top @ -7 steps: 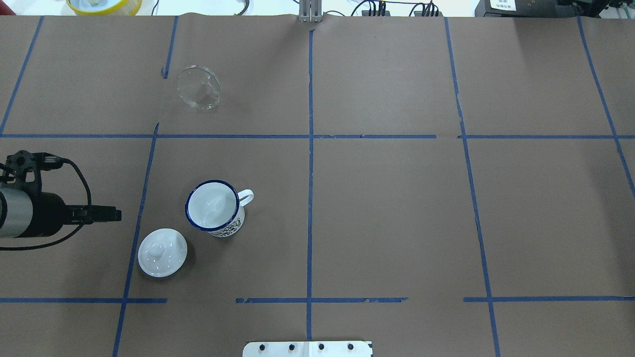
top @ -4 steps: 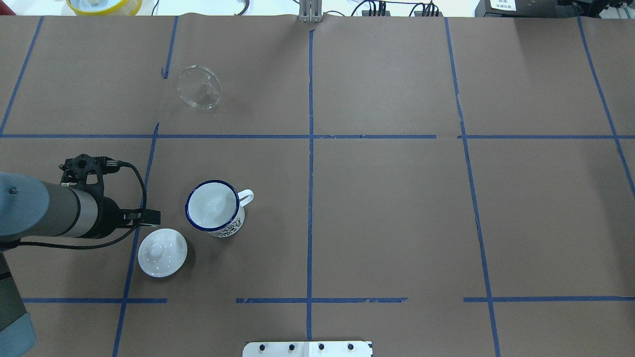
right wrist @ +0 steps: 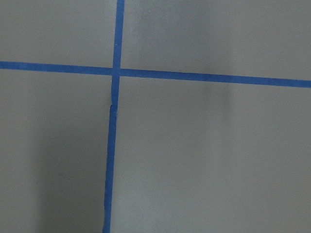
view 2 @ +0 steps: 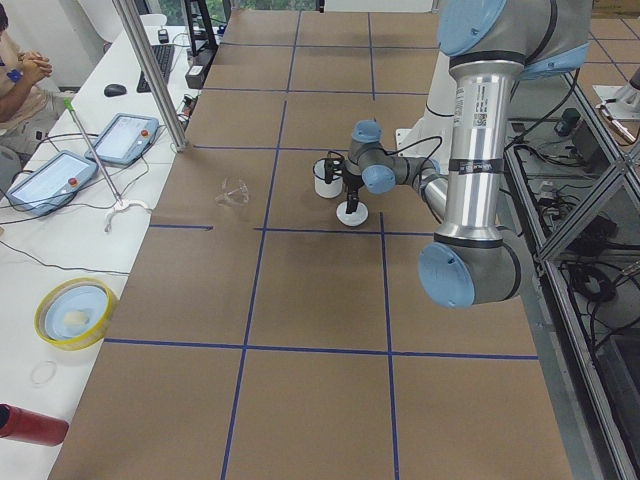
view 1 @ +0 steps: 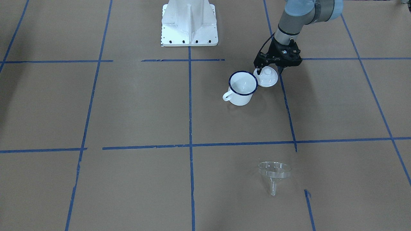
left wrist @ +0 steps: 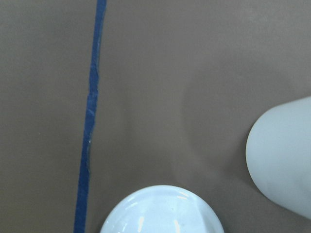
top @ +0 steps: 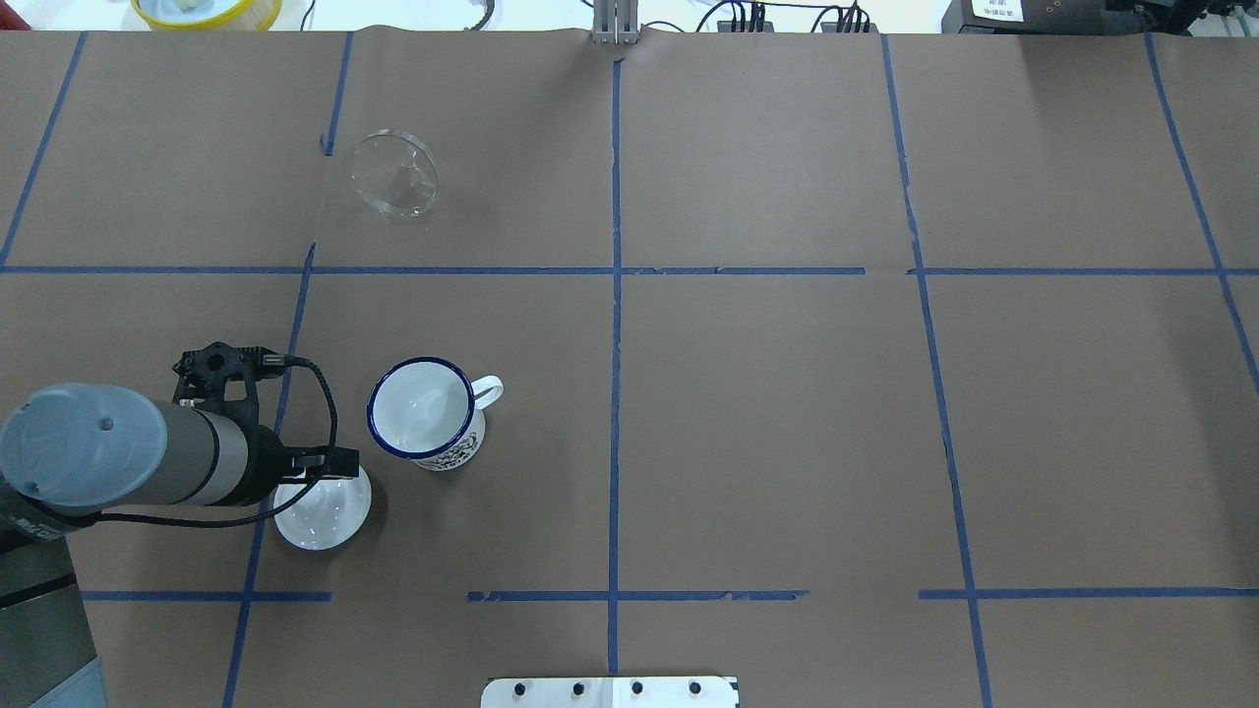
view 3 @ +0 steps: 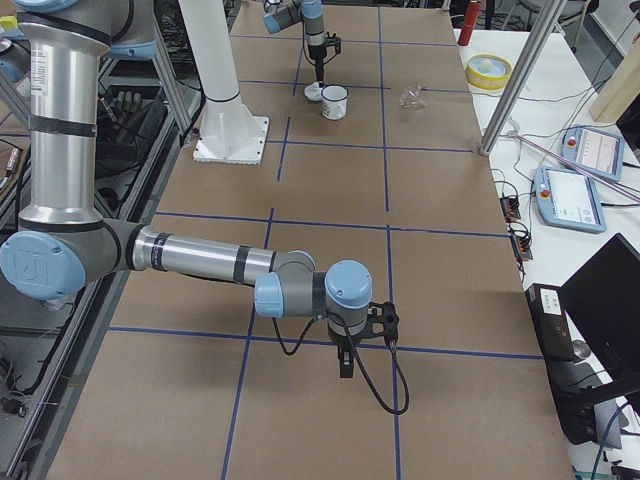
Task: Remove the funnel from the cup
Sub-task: 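Lower the left gripper and grasp the white lid by its knob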
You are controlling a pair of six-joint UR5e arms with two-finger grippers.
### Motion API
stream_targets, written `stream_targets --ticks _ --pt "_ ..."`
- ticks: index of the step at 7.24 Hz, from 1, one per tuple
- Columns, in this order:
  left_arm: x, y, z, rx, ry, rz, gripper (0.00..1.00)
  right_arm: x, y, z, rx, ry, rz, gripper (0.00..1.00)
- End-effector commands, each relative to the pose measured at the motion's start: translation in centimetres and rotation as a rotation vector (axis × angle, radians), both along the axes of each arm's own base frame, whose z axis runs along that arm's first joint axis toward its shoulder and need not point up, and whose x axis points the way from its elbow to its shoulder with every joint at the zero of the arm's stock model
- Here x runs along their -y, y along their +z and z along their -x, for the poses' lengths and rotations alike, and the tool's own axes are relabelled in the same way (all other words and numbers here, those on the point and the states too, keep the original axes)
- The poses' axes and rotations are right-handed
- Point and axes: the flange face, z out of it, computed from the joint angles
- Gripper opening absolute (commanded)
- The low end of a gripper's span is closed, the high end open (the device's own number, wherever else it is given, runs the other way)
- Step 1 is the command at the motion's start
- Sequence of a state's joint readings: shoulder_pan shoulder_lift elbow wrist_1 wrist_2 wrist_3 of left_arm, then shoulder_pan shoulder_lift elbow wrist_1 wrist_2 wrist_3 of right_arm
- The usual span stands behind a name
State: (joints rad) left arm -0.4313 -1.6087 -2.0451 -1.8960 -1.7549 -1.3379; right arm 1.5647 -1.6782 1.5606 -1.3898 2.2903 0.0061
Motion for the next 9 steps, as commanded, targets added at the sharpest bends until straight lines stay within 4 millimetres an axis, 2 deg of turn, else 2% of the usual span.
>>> stream_targets --ticks 1,7,8,9 --pt "-0.28 0.43 -0.47 0.008 0.006 0.005 0.93 -0.01 0.03 0.0 0.0 0.0 0.001 1.0" --pt "-1.12 0.91 -1.27 0.022 0.029 0.012 0.92 -0.01 0.03 0.0 0.0 0.0 0.001 1.0" --pt "-1.14 0.84 -1.24 0.021 0.029 0.011 0.8 0.01 -0.05 0.0 0.0 0.0 -0.001 1.0" --pt "-1.16 0.93 -1.22 0.023 0.03 0.013 0.47 0.01 -0.05 0.0 0.0 0.0 -0.001 1.0"
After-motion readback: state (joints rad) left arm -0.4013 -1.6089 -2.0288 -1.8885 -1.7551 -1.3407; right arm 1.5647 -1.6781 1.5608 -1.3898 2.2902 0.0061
